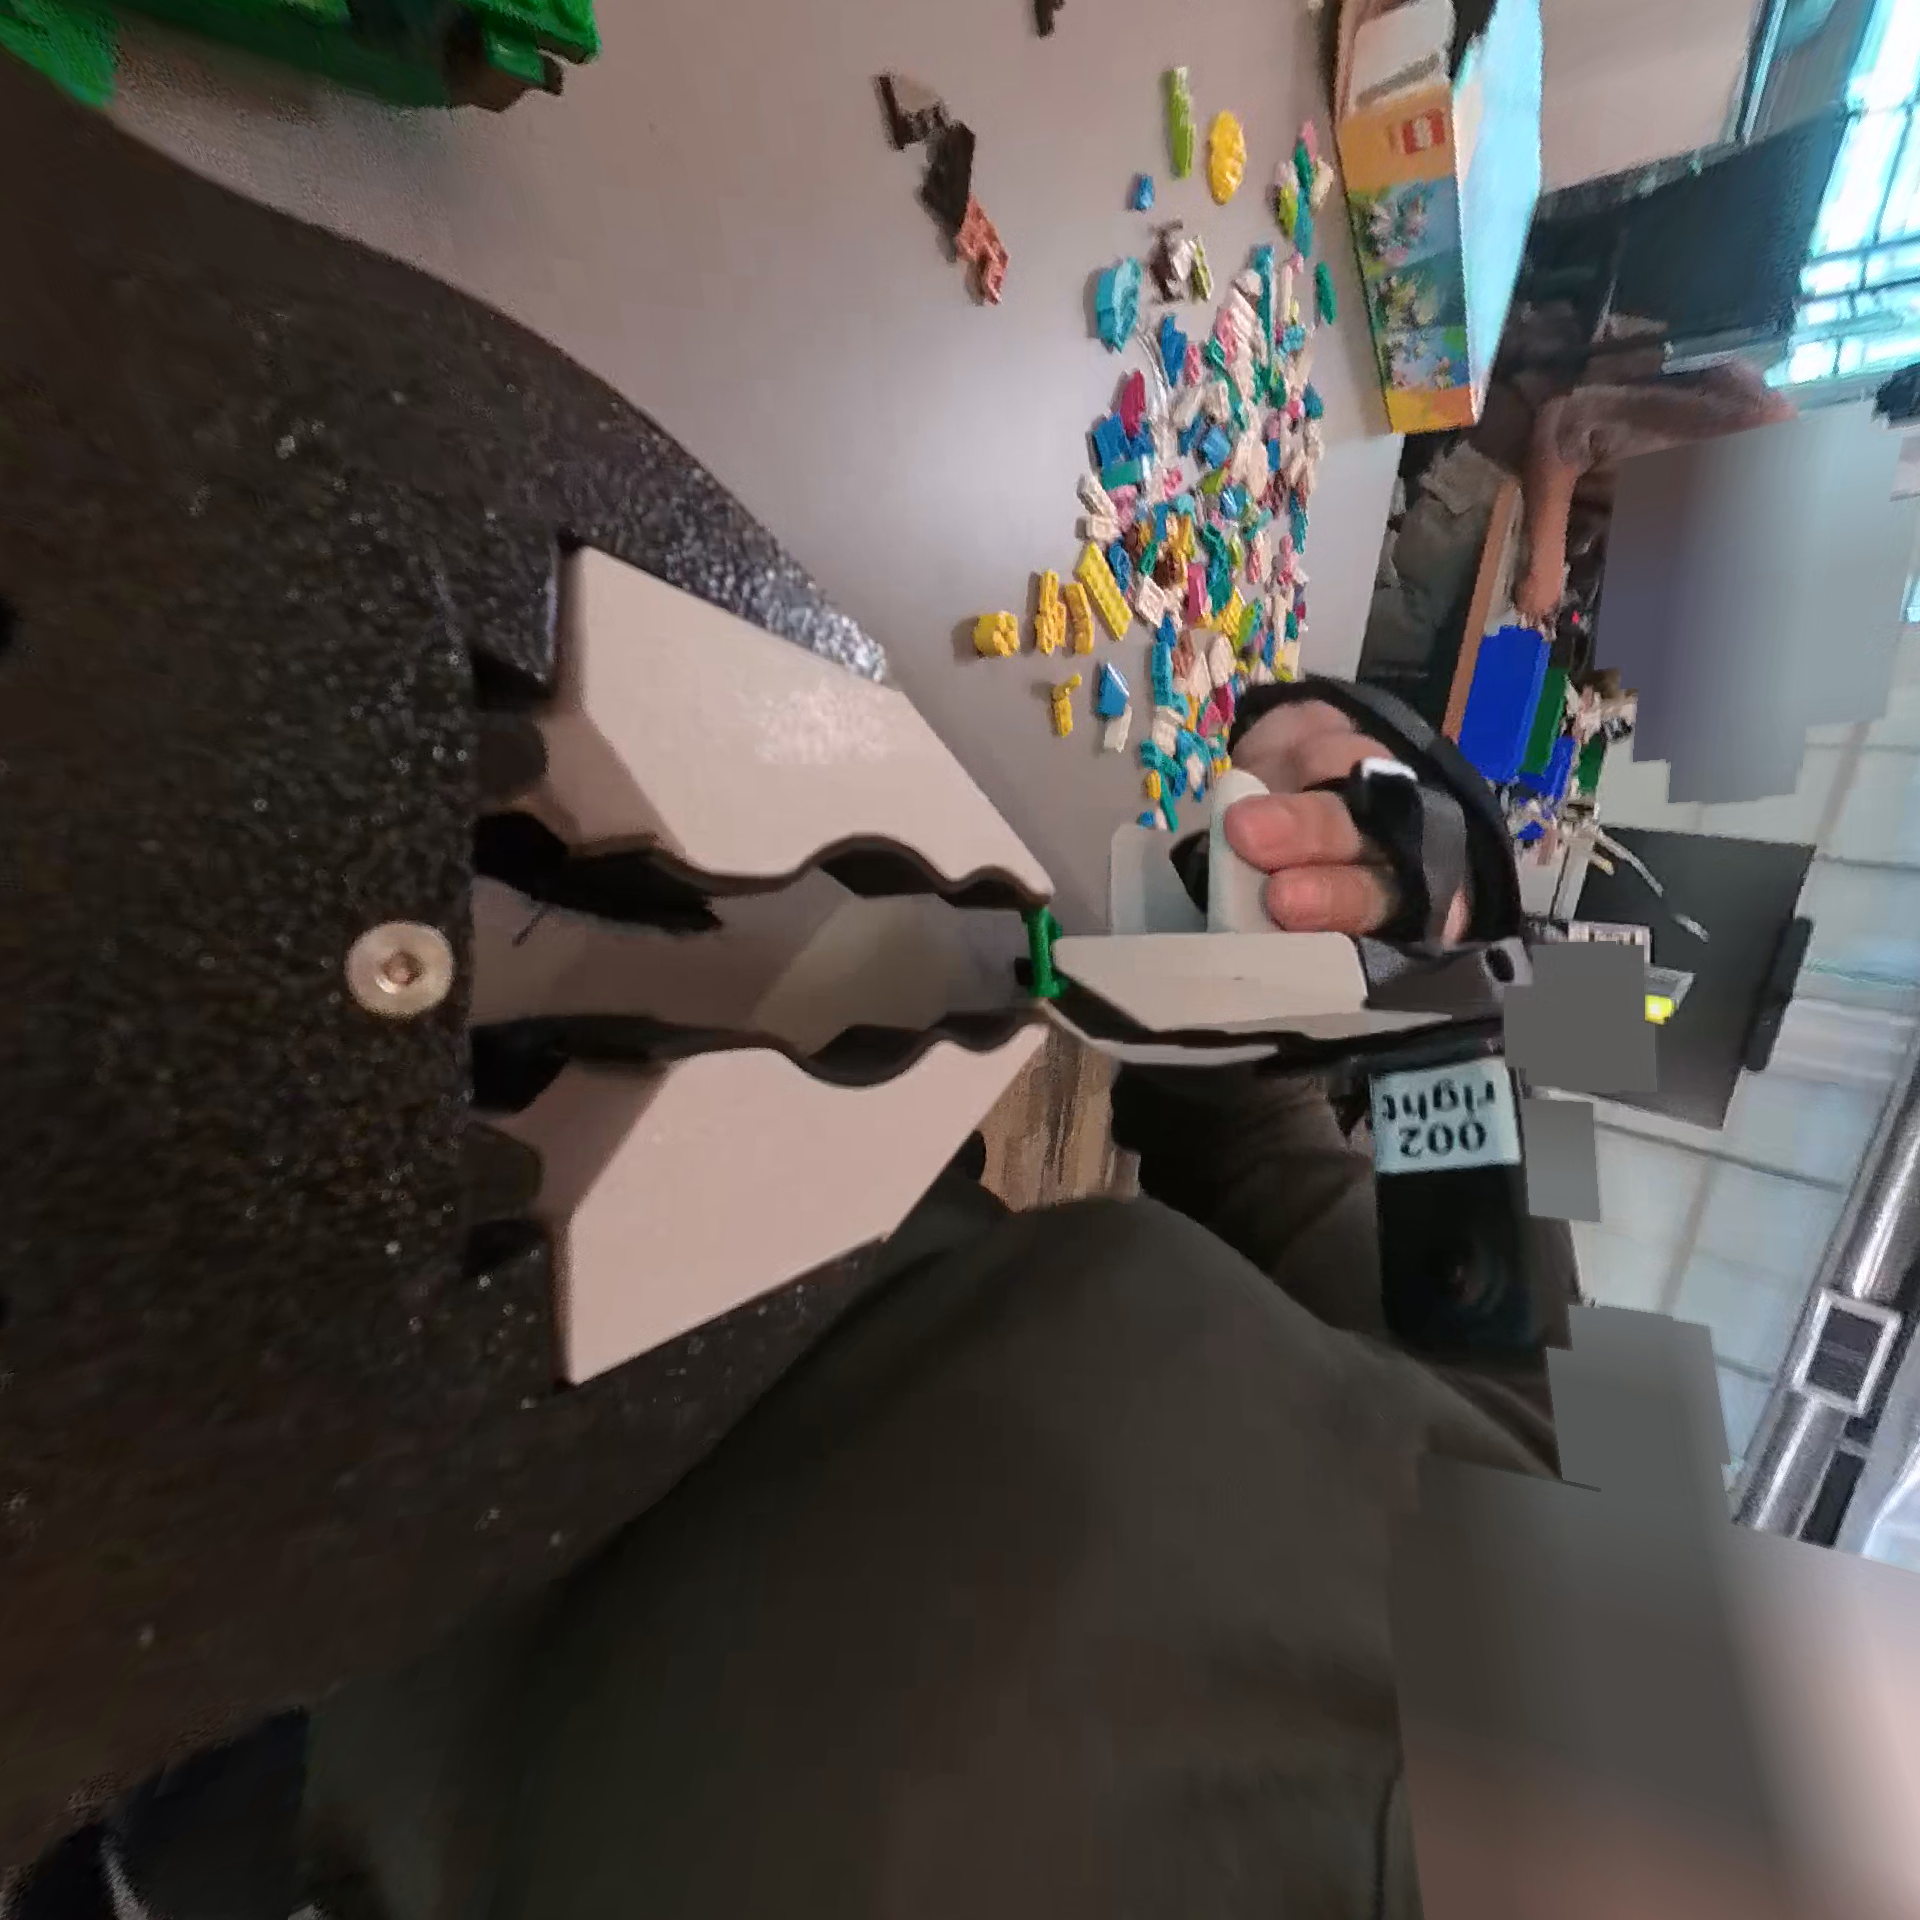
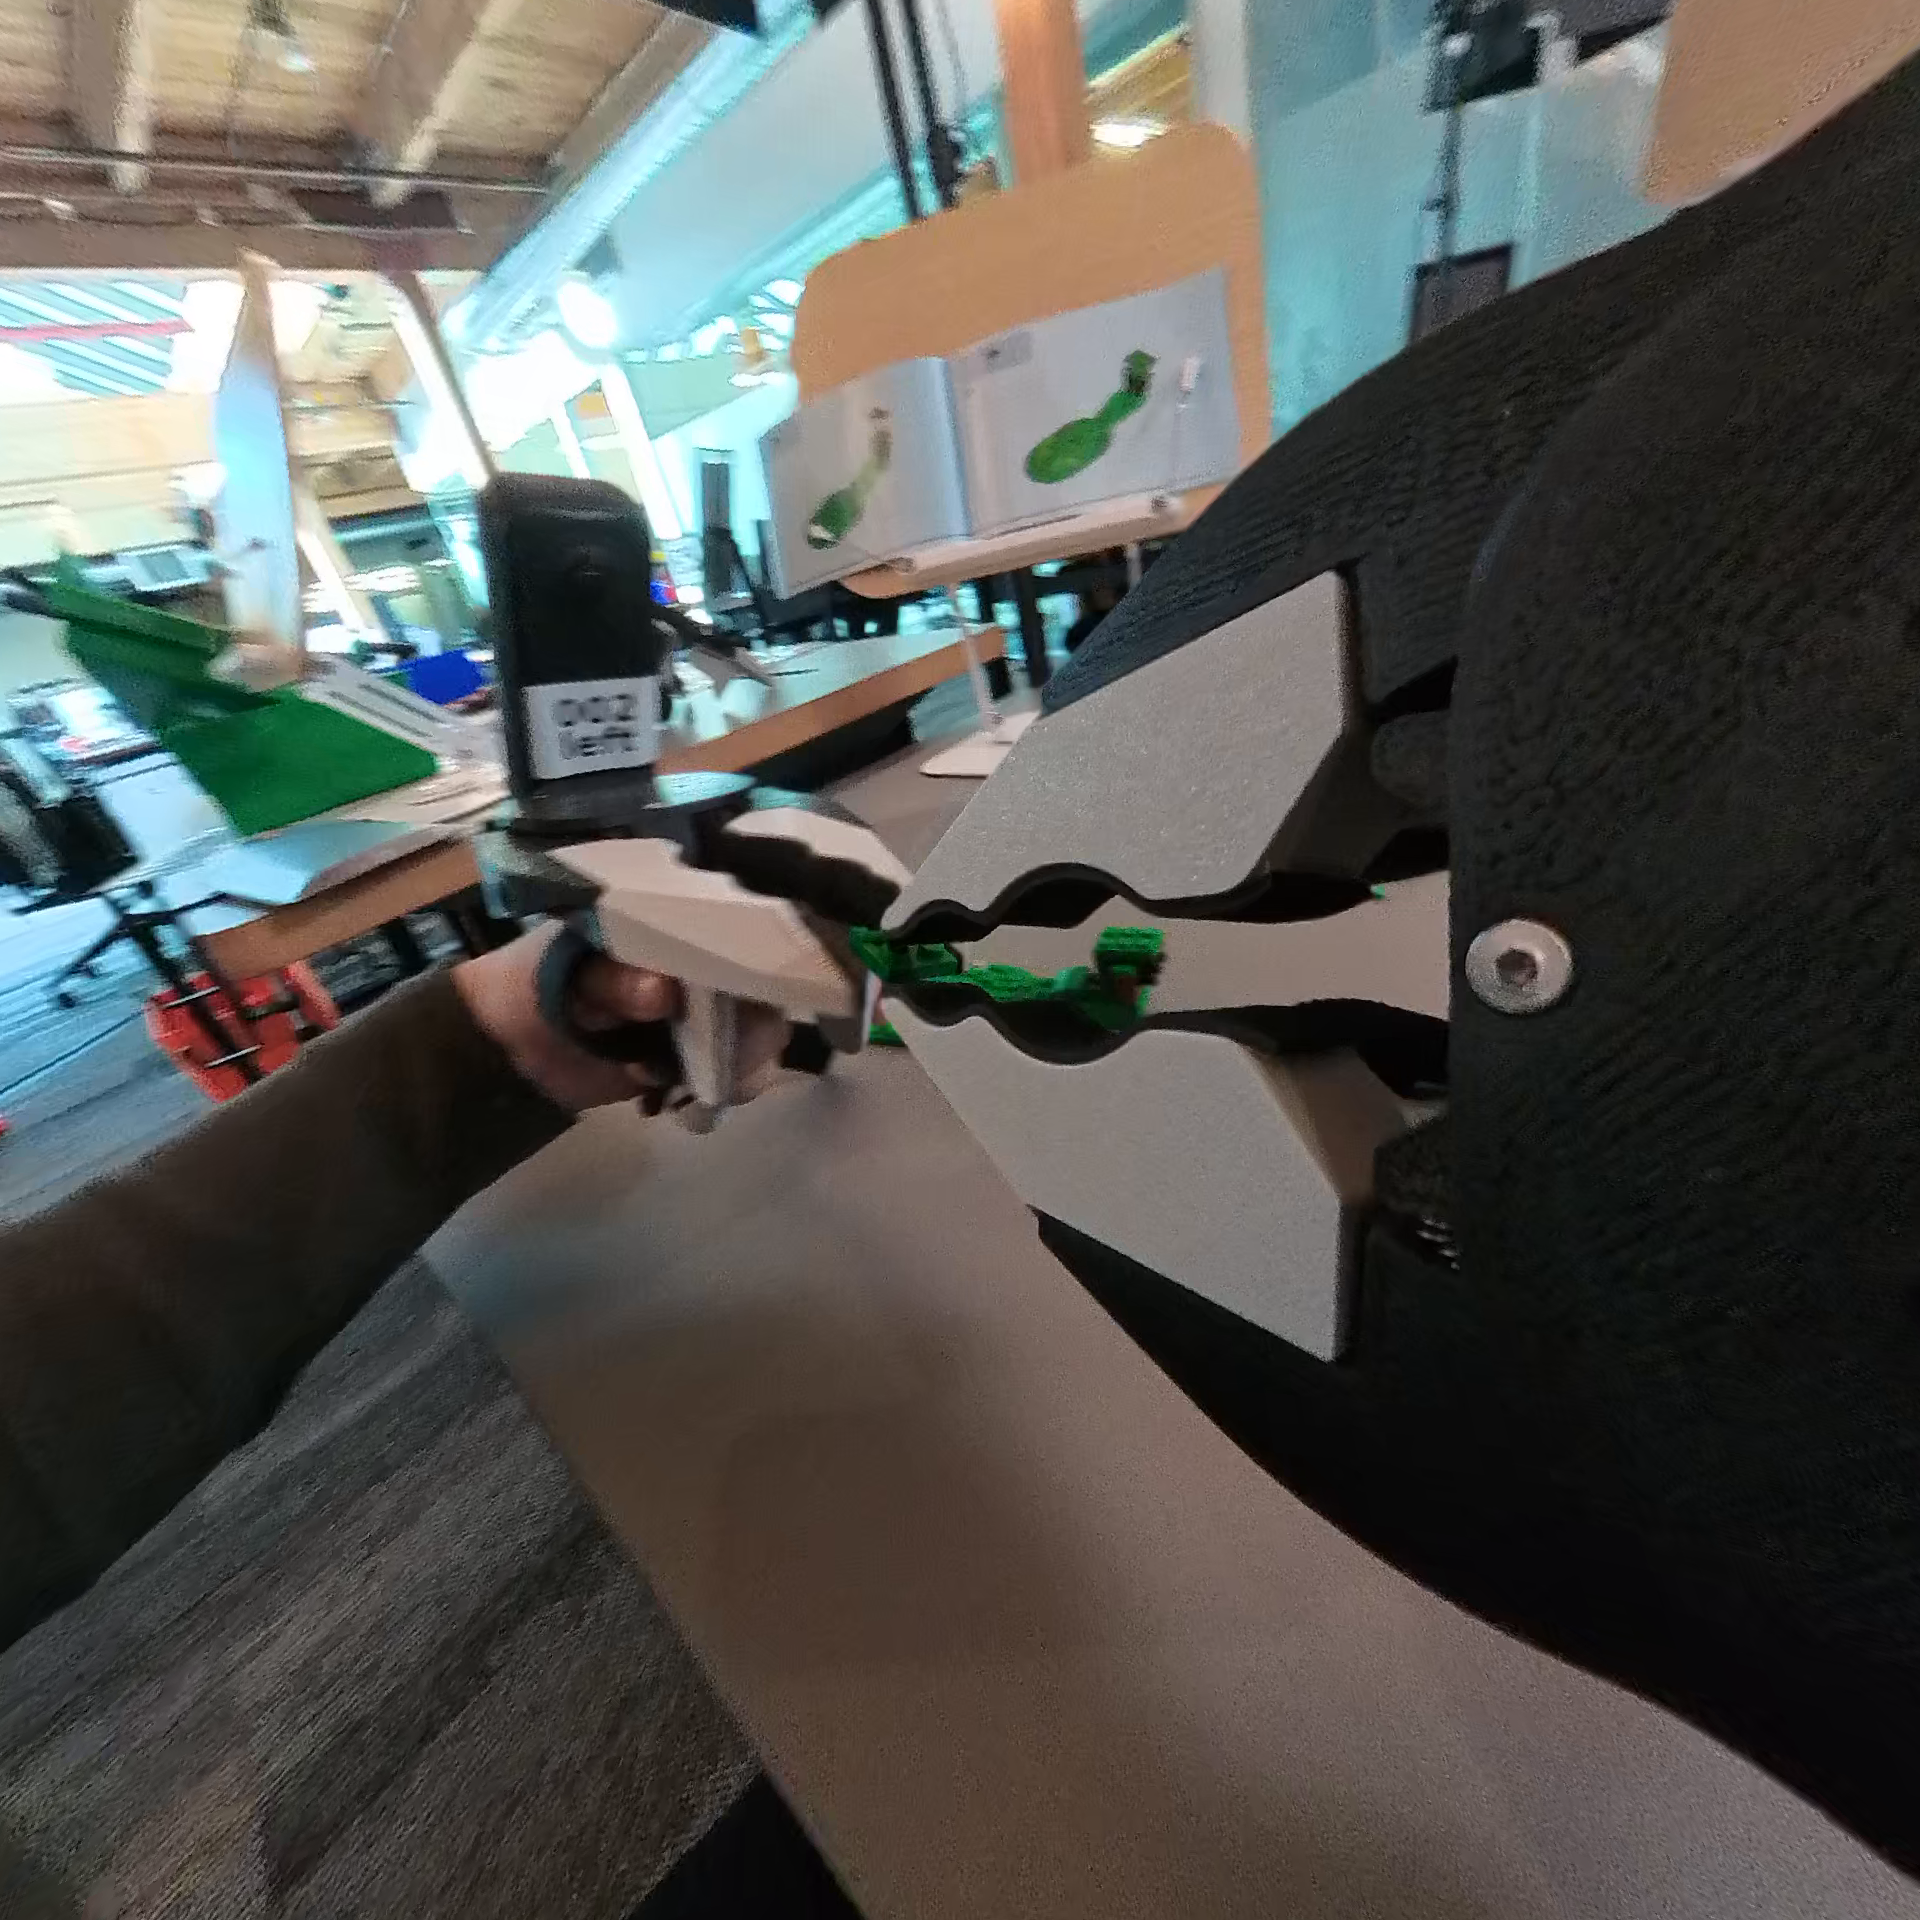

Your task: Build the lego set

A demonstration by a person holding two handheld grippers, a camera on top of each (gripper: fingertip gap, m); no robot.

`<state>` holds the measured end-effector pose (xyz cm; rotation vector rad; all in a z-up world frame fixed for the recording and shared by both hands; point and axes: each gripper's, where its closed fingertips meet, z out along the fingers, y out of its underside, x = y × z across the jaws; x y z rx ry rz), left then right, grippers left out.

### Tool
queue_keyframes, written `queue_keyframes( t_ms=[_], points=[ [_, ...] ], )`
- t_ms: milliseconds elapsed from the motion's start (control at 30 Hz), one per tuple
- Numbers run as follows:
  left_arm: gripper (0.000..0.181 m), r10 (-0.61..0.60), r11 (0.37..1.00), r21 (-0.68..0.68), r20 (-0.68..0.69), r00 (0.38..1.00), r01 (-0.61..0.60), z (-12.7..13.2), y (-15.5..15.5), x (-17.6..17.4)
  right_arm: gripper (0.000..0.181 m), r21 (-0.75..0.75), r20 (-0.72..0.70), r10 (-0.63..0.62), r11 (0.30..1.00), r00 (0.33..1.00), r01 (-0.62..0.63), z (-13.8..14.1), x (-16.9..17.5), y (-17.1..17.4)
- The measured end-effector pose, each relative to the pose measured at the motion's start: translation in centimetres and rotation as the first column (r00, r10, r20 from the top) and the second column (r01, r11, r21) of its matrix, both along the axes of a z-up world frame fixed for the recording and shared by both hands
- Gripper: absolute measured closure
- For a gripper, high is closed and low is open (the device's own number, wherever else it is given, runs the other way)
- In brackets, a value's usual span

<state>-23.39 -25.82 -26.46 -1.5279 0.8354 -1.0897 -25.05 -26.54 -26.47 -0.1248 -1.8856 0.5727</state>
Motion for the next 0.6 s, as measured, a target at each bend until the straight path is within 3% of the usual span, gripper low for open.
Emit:
queue_keyframes(
  t_ms=[67,167,300,367,433,533,600],
  points=[
    [0.144,0.085,0.996,-0.019,-0.058,0.995,-0.086,-1.2,0.9,-1.0,0.177,0.014,0.056,-0.108,0.994,0.993,0.107,-1.4,-0.7,2.1],
    [0.142,0.305,0.952,0.028,-0.202,0.931,-0.306,-3.2,3.0,-4.4,0.177,0.112,0.234,-0.308,0.951,0.922,0.290,-5.9,-1.4,6.0],
    [0.133,0.550,0.818,0.144,-0.477,0.685,-0.557,-6.5,6.0,-10.3,0.177,0.258,0.378,-0.460,0.886,0.803,0.386,-10.3,-1.6,8.4],
    [0.123,0.568,0.788,0.195,-0.597,0.567,-0.583,-7.9,6.9,-12.0,0.177,0.303,0.405,-0.497,0.865,0.767,0.400,-11.3,-1.7,8.9],
    [0.116,0.538,0.791,0.200,-0.677,0.502,-0.578,-9.2,7.8,-12.7,0.176,0.316,0.451,-0.510,0.859,0.732,0.403,-12.1,-1.7,8.8],
    [0.114,0.477,0.810,0.141,-0.724,0.498,-0.569,-10.7,8.9,-13.1,0.176,0.297,0.487,-0.516,0.856,0.705,0.422,-12.3,-1.8,8.8],
    [0.112,0.440,0.817,0.079,-0.727,0.528,-0.571,-11.4,9.5,-13.2,0.162,0.243,0.535,-0.505,0.860,0.678,0.449,-12.2,-1.8,8.6]
  ],
)
